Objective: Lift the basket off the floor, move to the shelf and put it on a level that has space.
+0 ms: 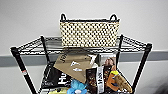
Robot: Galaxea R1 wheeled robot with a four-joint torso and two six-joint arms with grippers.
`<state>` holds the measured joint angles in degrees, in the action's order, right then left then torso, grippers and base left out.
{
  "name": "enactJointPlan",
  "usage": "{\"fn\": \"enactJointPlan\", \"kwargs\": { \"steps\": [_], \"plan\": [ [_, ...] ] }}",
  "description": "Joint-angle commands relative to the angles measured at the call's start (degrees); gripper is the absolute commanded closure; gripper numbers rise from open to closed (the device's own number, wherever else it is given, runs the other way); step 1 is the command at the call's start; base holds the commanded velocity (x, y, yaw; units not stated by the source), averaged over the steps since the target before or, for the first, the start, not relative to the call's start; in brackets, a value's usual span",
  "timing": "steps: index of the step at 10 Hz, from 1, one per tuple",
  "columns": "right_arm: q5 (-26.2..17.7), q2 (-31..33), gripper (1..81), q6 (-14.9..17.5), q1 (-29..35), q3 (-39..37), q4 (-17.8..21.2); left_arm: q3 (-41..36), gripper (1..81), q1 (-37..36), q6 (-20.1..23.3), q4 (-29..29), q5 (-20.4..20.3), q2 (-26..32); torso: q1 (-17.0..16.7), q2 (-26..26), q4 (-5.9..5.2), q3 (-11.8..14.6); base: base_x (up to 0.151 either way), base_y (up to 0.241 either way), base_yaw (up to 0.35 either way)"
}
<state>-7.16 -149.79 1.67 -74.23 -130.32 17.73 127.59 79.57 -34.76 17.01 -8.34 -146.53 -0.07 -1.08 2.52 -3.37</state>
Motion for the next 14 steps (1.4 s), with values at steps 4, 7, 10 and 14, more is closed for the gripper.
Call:
{"fn": "enactJointPlan", "kwargs": {
  "steps": [4,7,10,14],
  "plan": [
    [-3.2,-9.2,1.0,0.4,1.2,-13.0,-3.0,5.4,1.0,-1.5,0.0,2.7,2.3,-5.4,0.1,0.0,0.0,0.0,0.0,0.0,0.0],
    [-3.0,-13.9,1.0,0.4,-0.7,-18.4,-4.5,11.4,1.0,-1.4,0.0,4.0,3.2,-11.1,0.1,0.0,0.0,0.0,0.0,0.0,0.0],
    [0.2,-18.6,1.0,0.3,-3.3,-23.0,-7.1,14.5,1.0,-1.0,0.0,4.1,3.3,-14.4,0.1,0.0,0.0,0.0,0.0,0.0,0.0],
    [0.9,-22.5,1.0,0.3,-4.6,-25.8,-9.4,21.0,1.0,-0.2,0.1,4.1,3.6,-19.1,0.1,0.0,0.0,0.0,0.0,0.0,0.0]
  ]
}}
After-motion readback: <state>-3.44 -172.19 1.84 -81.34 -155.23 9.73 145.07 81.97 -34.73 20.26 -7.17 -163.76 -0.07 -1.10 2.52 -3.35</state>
